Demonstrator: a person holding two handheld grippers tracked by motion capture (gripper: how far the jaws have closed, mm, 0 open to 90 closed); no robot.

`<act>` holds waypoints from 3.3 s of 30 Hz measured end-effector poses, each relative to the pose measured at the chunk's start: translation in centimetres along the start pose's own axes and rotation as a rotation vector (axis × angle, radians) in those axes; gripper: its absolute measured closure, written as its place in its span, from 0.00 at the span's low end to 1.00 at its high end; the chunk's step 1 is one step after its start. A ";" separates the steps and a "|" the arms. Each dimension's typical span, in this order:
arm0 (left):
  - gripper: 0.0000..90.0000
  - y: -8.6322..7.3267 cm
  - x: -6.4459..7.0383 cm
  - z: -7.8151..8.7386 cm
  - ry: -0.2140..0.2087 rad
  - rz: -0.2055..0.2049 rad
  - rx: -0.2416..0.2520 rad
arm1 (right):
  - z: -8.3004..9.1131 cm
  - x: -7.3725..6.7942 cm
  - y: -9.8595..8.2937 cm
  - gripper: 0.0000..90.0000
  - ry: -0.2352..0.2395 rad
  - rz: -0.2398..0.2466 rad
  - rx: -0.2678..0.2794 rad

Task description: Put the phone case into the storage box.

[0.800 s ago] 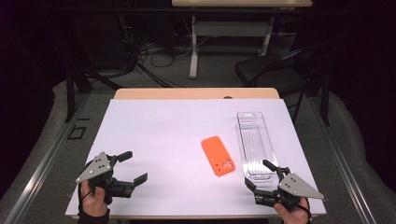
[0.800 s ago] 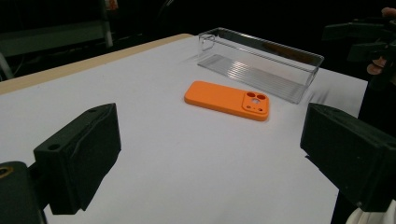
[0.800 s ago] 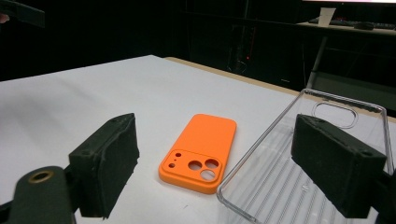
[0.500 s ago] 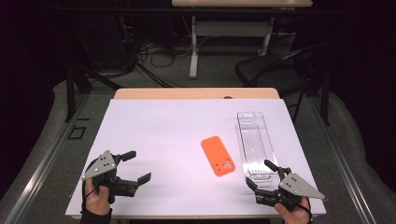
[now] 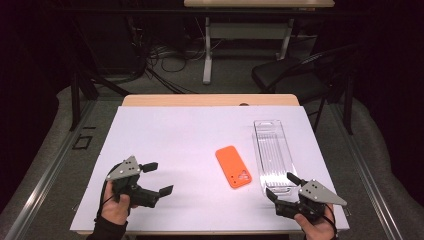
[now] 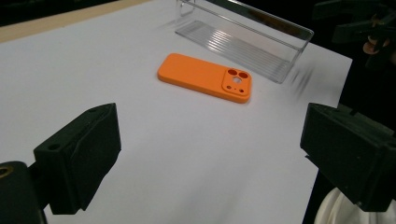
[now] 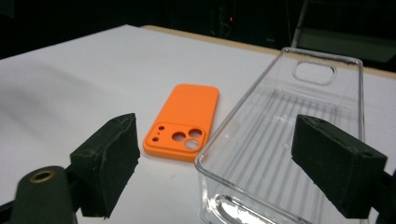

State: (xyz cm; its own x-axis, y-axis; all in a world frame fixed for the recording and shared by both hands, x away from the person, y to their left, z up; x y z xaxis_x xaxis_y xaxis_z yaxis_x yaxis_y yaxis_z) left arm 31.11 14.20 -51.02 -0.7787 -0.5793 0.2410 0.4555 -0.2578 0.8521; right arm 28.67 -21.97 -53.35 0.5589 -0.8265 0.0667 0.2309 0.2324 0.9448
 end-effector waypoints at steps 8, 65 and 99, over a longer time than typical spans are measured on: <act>0.05 1.0 -0.1 -2.2 -0.001 0.019 -0.069 | -0.1 0.9 -0.4 0.16 0.011 -0.019 -0.101; 1.00 6.6 0.3 -17.5 0.004 0.018 -0.266 | -5.0 2.0 2.4 0.21 0.082 0.058 -0.254; 1.00 3.3 3.1 -28.5 -0.027 -0.008 -0.378 | -4.8 1.7 2.6 0.22 0.094 0.068 -0.250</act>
State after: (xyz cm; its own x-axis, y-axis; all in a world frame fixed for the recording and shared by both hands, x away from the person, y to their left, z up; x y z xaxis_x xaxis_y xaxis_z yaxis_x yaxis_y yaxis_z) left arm 42.46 -10.48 -60.71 -0.7915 -0.5570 0.2515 0.5727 -0.5324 0.6233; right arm 33.99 -20.30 -52.36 0.6486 -0.7563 0.0858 0.3733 0.4143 0.8301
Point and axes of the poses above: each handheld gripper's, and its own axes: z roughly backward along the jaws, y roughly out of its top, x roughly to its right, the point moved 8 cm from there along -z, roughly forward along the jaws, and after that the axes turned 5 degrees about z, right-handed, at the moved point
